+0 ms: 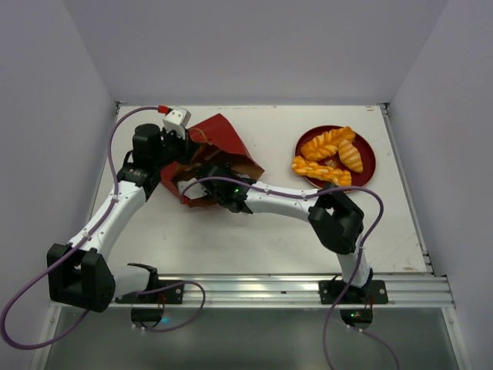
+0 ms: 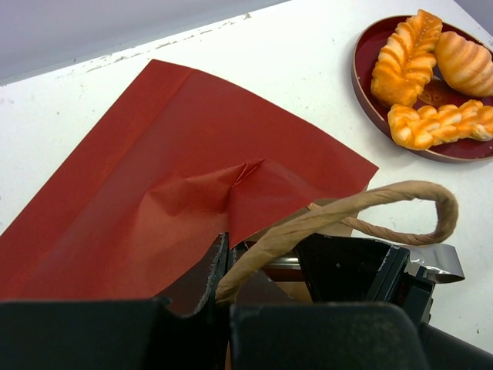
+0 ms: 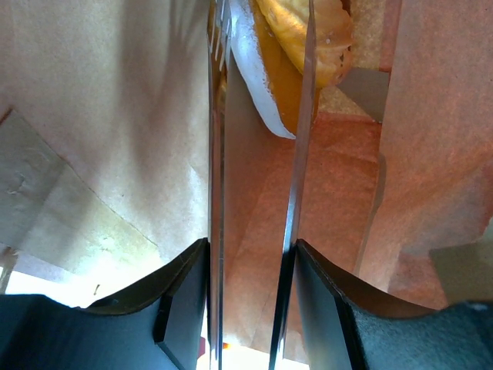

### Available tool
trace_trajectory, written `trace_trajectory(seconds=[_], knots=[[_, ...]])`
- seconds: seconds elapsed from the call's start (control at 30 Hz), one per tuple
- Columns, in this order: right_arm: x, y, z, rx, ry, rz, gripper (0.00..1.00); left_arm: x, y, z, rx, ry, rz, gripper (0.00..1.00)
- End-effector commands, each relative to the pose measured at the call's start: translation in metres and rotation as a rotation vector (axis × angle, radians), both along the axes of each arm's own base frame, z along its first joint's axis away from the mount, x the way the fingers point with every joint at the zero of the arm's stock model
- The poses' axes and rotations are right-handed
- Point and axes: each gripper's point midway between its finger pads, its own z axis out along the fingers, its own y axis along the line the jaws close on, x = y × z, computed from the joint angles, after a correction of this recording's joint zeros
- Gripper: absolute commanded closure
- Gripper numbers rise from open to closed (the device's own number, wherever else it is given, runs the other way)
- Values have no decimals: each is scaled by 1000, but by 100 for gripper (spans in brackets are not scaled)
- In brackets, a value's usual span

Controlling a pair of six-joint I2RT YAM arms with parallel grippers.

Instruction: Take the fake bread out of the paper bag

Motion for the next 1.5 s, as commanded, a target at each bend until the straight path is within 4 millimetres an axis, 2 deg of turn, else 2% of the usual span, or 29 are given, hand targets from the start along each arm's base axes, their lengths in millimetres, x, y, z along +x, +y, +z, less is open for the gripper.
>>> trace_trajectory(seconds=[0.0, 0.23, 0.5, 0.6, 0.73, 0.93, 1.23, 1.4, 1.47], knots=[[6, 3, 31, 54, -52, -12, 50, -5, -4, 7, -6, -30, -30, 100], [17, 10, 39, 96, -79, -51, 51, -4, -5, 7, -8, -30, -31, 100], [25, 10, 31, 96, -75, -75, 54, -4, -5, 8, -11, -30, -31, 100], [25, 8, 26, 88, -65, -78, 63, -5, -5, 7, -11, -29, -33, 100], [26, 5, 25, 94, -45, -90, 84, -5, -5, 7, -8, -29, -34, 100], [25, -2, 30, 110, -27, -94, 100, -5, -4, 6, -3, -29, -27, 100], [12, -18, 43, 136, -5, -88, 100, -4, -2, 4, 4, -30, -17, 100], [4, -31, 39, 123, 7, -91, 100, -3, -1, 3, 8, -29, -12, 100], [1, -35, 45, 133, 3, -89, 100, -4, -1, 2, 9, -28, -12, 100]])
